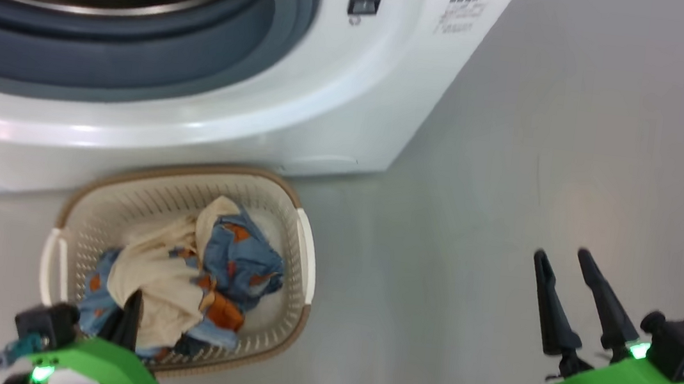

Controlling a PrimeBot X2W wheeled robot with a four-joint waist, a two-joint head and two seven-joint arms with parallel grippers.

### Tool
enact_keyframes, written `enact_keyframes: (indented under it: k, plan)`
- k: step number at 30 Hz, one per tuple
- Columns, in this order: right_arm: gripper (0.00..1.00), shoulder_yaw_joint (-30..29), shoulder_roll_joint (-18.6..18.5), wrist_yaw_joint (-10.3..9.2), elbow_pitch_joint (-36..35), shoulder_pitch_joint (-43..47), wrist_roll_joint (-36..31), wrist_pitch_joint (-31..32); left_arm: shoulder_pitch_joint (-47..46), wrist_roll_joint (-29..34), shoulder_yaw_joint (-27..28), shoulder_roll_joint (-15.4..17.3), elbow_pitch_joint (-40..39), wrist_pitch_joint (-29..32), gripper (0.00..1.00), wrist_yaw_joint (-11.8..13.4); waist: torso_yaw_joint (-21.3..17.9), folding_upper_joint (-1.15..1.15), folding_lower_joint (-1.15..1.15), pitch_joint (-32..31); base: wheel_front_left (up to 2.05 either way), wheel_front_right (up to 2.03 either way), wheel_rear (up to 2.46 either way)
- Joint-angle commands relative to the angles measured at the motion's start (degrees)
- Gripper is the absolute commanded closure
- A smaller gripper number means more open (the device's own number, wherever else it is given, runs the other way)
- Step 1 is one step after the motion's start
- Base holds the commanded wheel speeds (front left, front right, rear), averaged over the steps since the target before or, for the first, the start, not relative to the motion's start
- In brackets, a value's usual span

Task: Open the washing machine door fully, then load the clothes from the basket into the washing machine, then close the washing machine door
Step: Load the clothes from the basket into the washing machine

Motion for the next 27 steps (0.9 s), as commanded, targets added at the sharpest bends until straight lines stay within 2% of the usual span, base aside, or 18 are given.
enact_keyframes:
  k: [1, 12, 27]
  plan:
    - [0.00, 0.9, -1.1, 0.09, -0.8, 2.4, 0.2, -0.7, 2.8, 1.2, 2.8, 0.4, -2.3, -0.8, 1.00, 0.0, 2.7, 0.00, 0.00, -7.4, 0.00, 0.00, 0.00]
    - [0.00, 0.1, -1.8, 0.09, -0.6, 8.2, 0.8, -0.7, 12.1, 5.2, 6.0, -2.7, -11.4, -0.8, 1.00, -0.1, 4.0, 0.00, 0.00, -16.4, 0.00, 0.00, 0.00]
    - [0.00, -0.1, -1.6, 0.09, -0.6, 11.3, 1.0, -0.7, 18.5, 6.9, 7.1, -3.6, -20.3, -0.8, 1.00, -0.1, 1.9, 0.00, 0.00, -21.6, 0.00, 0.00, 0.00]
